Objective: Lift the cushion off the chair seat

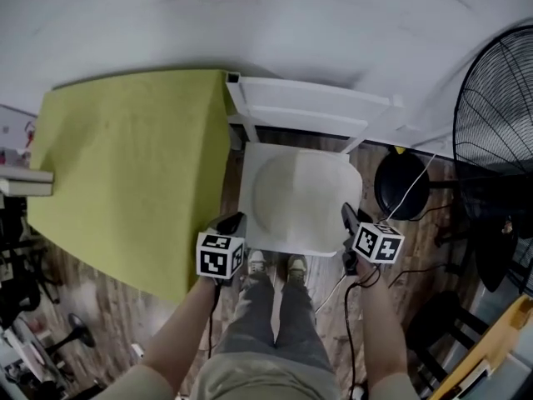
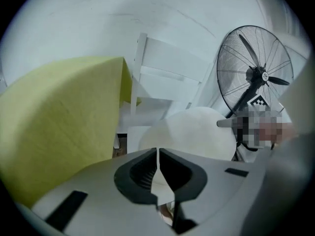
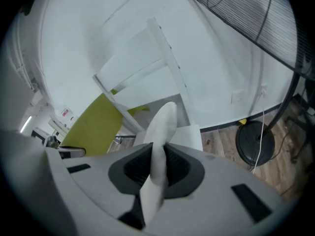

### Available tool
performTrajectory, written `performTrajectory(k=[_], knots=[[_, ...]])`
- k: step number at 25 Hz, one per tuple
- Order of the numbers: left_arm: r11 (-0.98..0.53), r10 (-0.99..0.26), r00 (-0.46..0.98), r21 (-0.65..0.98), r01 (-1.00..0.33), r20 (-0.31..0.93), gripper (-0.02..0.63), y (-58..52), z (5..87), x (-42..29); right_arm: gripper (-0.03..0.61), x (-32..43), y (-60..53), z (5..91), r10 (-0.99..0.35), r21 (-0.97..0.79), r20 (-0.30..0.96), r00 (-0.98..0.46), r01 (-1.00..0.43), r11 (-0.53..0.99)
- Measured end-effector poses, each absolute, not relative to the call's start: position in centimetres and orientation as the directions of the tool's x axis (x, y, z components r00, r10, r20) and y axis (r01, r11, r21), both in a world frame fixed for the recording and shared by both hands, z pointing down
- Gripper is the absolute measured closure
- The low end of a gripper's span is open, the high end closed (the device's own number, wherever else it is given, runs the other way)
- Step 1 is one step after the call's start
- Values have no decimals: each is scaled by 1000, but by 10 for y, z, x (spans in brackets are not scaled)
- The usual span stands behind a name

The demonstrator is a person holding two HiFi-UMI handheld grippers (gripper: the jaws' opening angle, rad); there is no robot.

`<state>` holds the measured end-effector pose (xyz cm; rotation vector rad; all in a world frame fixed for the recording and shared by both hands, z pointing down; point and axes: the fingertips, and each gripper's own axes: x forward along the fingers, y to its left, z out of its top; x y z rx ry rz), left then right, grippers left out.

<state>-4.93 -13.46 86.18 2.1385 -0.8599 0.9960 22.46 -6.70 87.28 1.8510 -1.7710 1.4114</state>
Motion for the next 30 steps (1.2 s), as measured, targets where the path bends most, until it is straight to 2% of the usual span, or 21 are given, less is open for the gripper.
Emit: performTrajectory(k=[7, 13, 30], knots=[[-611, -321, 533, 260, -748, 783, 581, -139, 806, -60, 518, 201, -75, 794, -668, -362, 723, -178, -920, -148], [-632, -346, 560, 255, -732, 752, 581, -131, 745, -73, 518, 199, -63, 715, -704, -245, 704, -90, -962, -122], [-735, -491, 627, 97, -671, 605, 581, -141, 581, -81, 518, 185, -46, 494, -882, -214, 468, -52, -975, -56]])
